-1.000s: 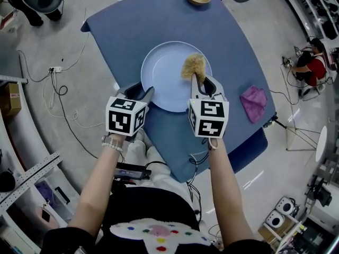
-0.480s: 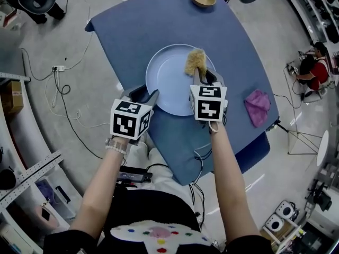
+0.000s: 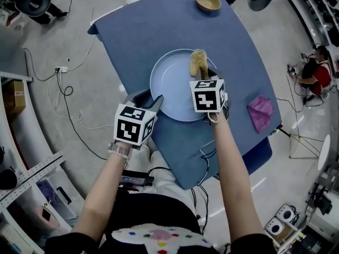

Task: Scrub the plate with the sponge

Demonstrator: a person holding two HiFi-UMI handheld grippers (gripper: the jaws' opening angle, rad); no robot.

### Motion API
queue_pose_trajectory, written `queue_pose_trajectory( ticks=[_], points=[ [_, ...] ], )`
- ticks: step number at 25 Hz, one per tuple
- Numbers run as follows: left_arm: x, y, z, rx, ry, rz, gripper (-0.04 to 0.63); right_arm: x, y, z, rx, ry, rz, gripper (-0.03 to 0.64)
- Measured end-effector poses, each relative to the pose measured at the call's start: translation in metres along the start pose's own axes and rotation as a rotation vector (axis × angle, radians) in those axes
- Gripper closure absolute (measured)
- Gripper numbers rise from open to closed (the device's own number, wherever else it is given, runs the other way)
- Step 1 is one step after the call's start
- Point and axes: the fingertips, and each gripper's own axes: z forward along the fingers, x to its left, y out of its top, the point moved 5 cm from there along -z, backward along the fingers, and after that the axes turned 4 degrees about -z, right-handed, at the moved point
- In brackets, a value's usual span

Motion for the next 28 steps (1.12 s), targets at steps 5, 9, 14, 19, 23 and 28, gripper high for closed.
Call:
queue_pose_trajectory(
  ticks=[5, 9, 14, 19, 23, 28],
  points=[
    [0.0, -0.001, 0.0, 0.002, -0.01, 0.002, 0.416, 0.0, 0.005, 0.007, 0.004, 0.001, -0.026, 0.572],
    [0.0, 0.0, 0.0, 0.004, -0.013, 0.003, 0.414, 0.003, 0.011, 0.011, 0.0, 0.002, -0.06, 0.574],
    [0.001, 0.0, -0.001, 0.001, -0.016, 0.002, 0.414, 0.013, 0.02, 0.014, -0.015, 0.013, -0.079, 0.574],
    [0.001, 0.0, -0.001, 0.0, -0.02, 0.001, 0.413, 0.03, 0.031, 0.015, -0.039, 0.048, -0.108, 0.574],
    [0.001, 0.0, -0.001, 0.0, -0.023, 0.001, 0.411, 0.049, 0.04, 0.014, -0.061, 0.088, -0.127, 0.574],
    [0.0, 0.002, 0.0, 0.005, -0.025, 0.014, 0.41, 0.072, 0.047, 0.009, -0.088, 0.146, -0.151, 0.574]
  ],
)
